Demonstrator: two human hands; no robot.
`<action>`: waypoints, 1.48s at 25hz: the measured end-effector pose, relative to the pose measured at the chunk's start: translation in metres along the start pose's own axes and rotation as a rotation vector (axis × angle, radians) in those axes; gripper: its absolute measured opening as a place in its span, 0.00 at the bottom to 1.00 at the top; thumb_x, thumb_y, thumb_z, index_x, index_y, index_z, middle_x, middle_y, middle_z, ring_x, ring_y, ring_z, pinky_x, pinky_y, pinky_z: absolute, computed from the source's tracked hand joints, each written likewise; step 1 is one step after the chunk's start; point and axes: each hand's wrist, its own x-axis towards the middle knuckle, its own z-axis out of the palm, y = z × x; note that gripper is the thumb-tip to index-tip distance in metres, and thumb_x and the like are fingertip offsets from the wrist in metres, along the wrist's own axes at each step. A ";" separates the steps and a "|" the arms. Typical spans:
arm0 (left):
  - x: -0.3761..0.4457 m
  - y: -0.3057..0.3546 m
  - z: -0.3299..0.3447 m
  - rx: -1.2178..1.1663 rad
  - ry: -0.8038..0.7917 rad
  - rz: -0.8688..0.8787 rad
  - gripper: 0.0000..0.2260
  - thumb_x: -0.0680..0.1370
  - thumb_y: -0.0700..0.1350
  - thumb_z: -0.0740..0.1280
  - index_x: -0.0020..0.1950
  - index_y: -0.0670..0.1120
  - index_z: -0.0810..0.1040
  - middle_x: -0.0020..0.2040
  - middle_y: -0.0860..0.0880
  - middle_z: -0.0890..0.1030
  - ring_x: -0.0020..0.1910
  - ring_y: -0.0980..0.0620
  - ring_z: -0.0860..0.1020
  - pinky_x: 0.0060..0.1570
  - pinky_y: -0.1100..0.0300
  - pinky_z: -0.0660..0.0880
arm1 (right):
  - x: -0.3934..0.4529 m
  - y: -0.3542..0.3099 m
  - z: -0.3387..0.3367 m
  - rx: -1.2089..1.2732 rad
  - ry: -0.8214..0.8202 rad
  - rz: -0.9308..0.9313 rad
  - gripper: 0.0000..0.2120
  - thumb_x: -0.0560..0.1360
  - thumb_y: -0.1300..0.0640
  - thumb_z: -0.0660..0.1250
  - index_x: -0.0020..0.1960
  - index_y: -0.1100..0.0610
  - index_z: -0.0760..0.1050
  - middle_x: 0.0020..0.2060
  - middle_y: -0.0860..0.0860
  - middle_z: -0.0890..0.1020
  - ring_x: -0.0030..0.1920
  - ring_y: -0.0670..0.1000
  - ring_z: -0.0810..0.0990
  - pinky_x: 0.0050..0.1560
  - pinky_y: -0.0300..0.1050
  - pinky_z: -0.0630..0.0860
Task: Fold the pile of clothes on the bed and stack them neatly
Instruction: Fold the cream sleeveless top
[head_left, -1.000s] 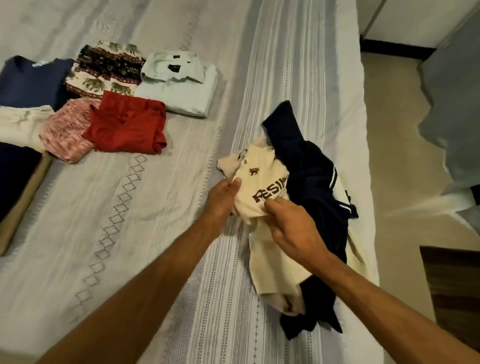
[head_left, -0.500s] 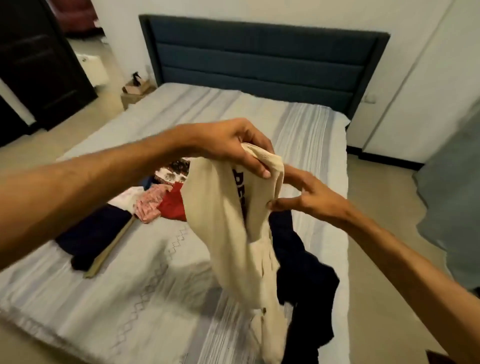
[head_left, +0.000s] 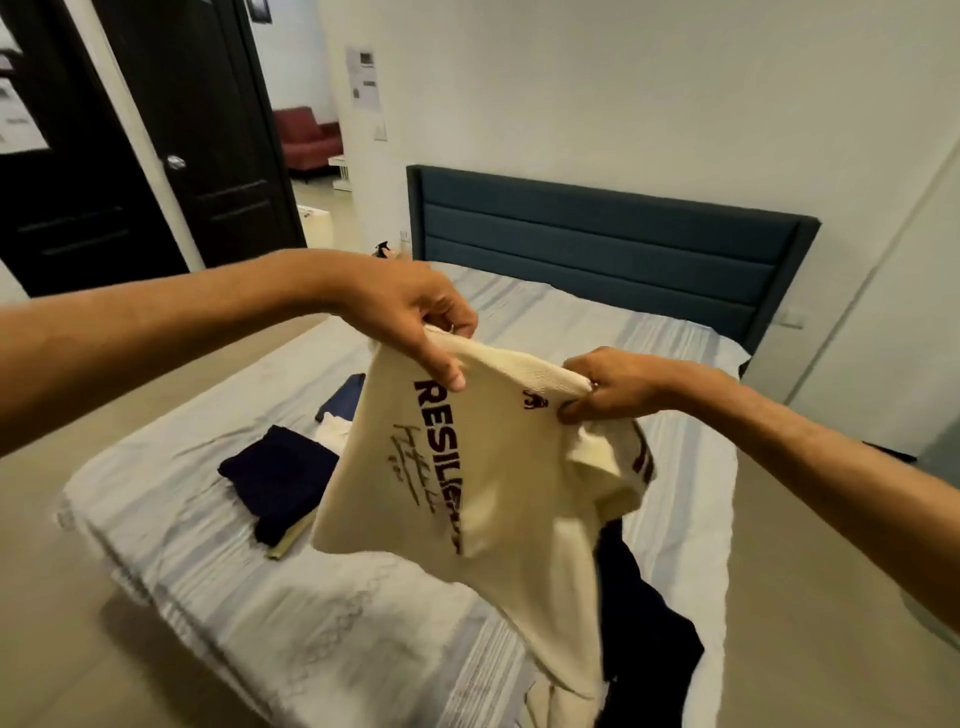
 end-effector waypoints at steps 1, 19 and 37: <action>-0.013 -0.009 0.005 0.034 -0.043 -0.049 0.11 0.76 0.60 0.75 0.54 0.56 0.84 0.48 0.60 0.87 0.49 0.61 0.85 0.49 0.63 0.79 | -0.003 0.007 -0.002 -0.003 0.039 0.030 0.07 0.78 0.49 0.73 0.53 0.50 0.79 0.47 0.49 0.83 0.47 0.52 0.83 0.43 0.41 0.78; -0.051 -0.078 0.076 -0.588 0.875 -0.094 0.16 0.83 0.62 0.63 0.53 0.49 0.76 0.46 0.57 0.79 0.45 0.58 0.75 0.49 0.56 0.72 | -0.088 0.049 -0.057 0.689 0.446 0.062 0.25 0.62 0.41 0.82 0.51 0.56 0.84 0.44 0.52 0.85 0.48 0.56 0.85 0.40 0.41 0.84; -0.047 -0.269 0.120 0.184 0.537 -0.401 0.15 0.82 0.53 0.62 0.49 0.44 0.82 0.38 0.47 0.81 0.37 0.46 0.76 0.41 0.53 0.67 | -0.003 0.078 0.011 1.001 0.505 0.360 0.15 0.80 0.48 0.70 0.65 0.51 0.82 0.56 0.52 0.85 0.55 0.51 0.83 0.52 0.46 0.81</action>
